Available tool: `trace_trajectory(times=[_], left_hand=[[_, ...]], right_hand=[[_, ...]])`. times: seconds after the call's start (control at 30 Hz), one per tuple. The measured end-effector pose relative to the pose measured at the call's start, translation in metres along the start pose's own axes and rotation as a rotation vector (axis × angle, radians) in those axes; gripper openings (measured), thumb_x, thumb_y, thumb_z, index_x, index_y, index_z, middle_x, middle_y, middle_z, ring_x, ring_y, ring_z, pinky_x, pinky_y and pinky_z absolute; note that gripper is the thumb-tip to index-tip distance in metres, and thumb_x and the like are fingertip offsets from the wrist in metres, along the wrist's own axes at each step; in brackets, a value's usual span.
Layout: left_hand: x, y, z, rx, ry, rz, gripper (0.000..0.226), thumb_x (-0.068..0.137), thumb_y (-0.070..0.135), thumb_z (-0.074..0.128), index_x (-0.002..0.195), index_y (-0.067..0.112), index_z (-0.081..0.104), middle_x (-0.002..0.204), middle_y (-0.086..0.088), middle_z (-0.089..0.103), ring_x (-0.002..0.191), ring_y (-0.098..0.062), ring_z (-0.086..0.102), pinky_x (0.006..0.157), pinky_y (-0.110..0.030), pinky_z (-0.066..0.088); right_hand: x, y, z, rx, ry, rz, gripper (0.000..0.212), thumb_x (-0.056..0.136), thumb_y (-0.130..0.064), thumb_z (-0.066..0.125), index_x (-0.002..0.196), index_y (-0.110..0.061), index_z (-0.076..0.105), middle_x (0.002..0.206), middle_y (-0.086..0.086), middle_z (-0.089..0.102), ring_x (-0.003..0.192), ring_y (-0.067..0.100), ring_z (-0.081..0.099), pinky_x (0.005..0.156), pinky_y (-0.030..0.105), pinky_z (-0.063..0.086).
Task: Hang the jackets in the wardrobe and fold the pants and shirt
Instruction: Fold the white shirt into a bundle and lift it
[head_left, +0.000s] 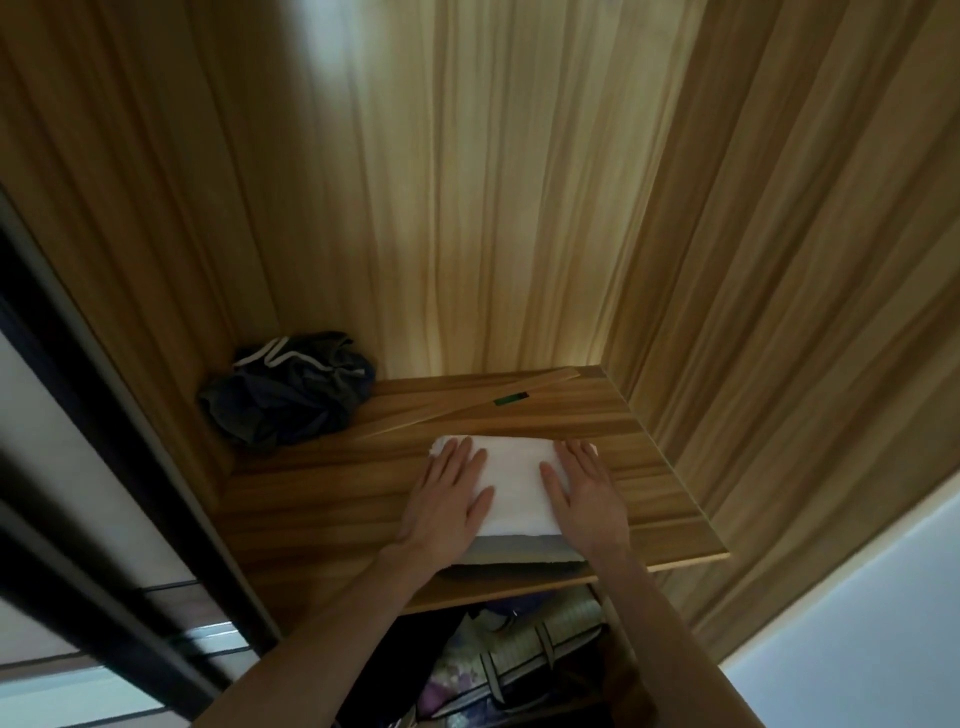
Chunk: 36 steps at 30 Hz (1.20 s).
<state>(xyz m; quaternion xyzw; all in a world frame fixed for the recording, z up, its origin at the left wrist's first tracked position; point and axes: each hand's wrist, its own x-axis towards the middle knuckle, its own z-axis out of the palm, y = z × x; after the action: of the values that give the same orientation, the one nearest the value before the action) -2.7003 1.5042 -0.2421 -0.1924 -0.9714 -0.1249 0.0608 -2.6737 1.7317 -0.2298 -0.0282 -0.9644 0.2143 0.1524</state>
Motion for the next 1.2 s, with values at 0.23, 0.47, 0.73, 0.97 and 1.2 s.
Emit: trace_trajectory(times=[0.23, 0.47, 0.73, 0.97, 1.2], left_hand=[[-0.033, -0.003, -0.04, 0.048, 0.097, -0.028, 0.069, 0.107, 0.056, 0.014, 0.162, 0.019, 0.032, 0.17, -0.004, 0.03, 0.158, -0.022, 0.022, 0.13, -0.037, 0.008], [-0.083, -0.018, -0.082, 0.001, 0.179, -0.008, 0.063, 0.108, 0.049, 0.019, 0.163, 0.019, 0.028, 0.166, -0.002, 0.037, 0.154, -0.021, 0.031, 0.127, -0.045, 0.026], [-0.179, -0.034, -0.129, -0.1, 0.214, 0.124, 0.06, 0.109, 0.051, 0.031, 0.159, 0.018, 0.039, 0.164, -0.003, 0.041, 0.154, -0.021, 0.032, 0.127, -0.041, 0.027], [-0.27, -0.062, -0.178, -0.152, 0.326, 0.2, 0.055, 0.107, 0.039, 0.052, 0.153, 0.009, 0.05, 0.157, -0.01, 0.051, 0.148, -0.027, 0.045, 0.121, -0.042, 0.035], [-0.328, -0.137, -0.225, 0.015, 0.405, 0.252, 0.059, 0.107, 0.045, 0.04, 0.157, 0.014, 0.044, 0.161, -0.004, 0.046, 0.15, -0.024, 0.041, 0.124, -0.046, 0.033]], right_hand=[[-0.016, -0.022, -0.016, 0.024, 0.061, -0.027, 0.069, 0.106, -0.055, 0.037, 0.16, -0.012, 0.038, 0.166, 0.006, 0.038, 0.157, 0.023, 0.025, 0.129, 0.047, 0.019], [-0.07, -0.087, -0.034, 0.109, 0.113, -0.043, 0.075, 0.103, -0.062, 0.031, 0.161, -0.015, 0.036, 0.168, 0.001, 0.033, 0.159, 0.016, 0.019, 0.129, 0.039, 0.012], [-0.152, -0.182, -0.043, 0.114, 0.211, 0.016, 0.072, 0.102, -0.057, 0.04, 0.158, -0.013, 0.042, 0.165, 0.002, 0.04, 0.157, 0.02, 0.026, 0.128, 0.046, 0.021], [-0.226, -0.261, -0.045, 0.036, 0.207, -0.032, 0.071, 0.102, -0.057, 0.037, 0.16, -0.015, 0.039, 0.166, -0.001, 0.038, 0.158, 0.018, 0.025, 0.128, 0.046, 0.022], [-0.245, -0.353, -0.042, 0.043, 0.192, -0.151, 0.077, 0.101, -0.068, 0.026, 0.16, -0.02, 0.037, 0.166, -0.006, 0.037, 0.157, 0.013, 0.025, 0.129, 0.044, 0.02]])
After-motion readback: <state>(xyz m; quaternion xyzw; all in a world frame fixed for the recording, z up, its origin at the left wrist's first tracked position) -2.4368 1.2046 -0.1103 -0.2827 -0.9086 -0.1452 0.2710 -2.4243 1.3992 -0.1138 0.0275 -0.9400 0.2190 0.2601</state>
